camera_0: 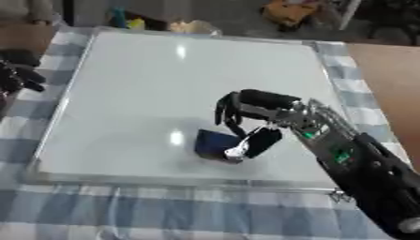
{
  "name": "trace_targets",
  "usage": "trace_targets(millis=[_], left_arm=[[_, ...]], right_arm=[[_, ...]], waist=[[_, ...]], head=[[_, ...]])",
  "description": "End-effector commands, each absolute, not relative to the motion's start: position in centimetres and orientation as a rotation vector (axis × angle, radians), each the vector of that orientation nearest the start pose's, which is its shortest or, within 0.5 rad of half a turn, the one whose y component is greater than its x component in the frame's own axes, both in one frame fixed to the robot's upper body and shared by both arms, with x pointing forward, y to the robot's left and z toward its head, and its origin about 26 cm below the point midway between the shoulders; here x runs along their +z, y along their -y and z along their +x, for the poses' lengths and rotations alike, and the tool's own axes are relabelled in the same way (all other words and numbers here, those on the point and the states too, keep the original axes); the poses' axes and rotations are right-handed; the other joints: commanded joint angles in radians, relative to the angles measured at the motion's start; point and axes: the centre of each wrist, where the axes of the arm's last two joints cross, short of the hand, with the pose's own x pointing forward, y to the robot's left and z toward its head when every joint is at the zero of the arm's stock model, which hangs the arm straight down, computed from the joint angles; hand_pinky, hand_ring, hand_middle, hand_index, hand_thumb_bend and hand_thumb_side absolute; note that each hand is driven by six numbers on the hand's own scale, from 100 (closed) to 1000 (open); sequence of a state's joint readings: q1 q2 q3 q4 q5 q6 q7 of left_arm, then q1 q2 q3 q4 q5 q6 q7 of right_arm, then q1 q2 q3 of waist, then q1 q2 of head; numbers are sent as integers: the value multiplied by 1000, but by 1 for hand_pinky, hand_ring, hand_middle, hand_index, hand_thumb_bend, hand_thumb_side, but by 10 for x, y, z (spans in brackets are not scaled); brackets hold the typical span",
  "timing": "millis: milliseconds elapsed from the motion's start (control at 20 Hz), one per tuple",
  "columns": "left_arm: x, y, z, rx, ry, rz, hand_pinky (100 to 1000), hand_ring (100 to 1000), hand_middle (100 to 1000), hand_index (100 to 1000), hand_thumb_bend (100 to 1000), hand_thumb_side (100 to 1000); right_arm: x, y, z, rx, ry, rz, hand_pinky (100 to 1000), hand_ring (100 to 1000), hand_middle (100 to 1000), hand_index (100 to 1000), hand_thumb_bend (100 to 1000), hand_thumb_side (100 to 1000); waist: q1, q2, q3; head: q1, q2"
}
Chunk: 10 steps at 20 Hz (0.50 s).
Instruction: Wipe the whiteboard clean with a brush.
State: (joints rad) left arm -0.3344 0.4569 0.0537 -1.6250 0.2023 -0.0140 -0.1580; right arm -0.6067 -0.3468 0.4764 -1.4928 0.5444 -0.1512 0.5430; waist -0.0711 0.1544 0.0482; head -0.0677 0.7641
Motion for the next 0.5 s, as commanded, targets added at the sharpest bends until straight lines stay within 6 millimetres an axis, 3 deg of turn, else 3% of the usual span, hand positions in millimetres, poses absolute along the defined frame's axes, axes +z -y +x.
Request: trace_targets(millis=[50,500], left_arm=[[159,-330,348,-408,1975,69,555,572,620,729,676,968],[160,-330,348,-410,1975,68,556,572,620,729,675,968]], right_arm=[[134,157,377,1780,1640,-204,533,620,638,268,378,481],[123,159,380,1781,1603,-203,531,613,626,264,377,478]], waist=[[4,-11,1],[6,-11,4]], head=[[-1,6],[-2,6]])
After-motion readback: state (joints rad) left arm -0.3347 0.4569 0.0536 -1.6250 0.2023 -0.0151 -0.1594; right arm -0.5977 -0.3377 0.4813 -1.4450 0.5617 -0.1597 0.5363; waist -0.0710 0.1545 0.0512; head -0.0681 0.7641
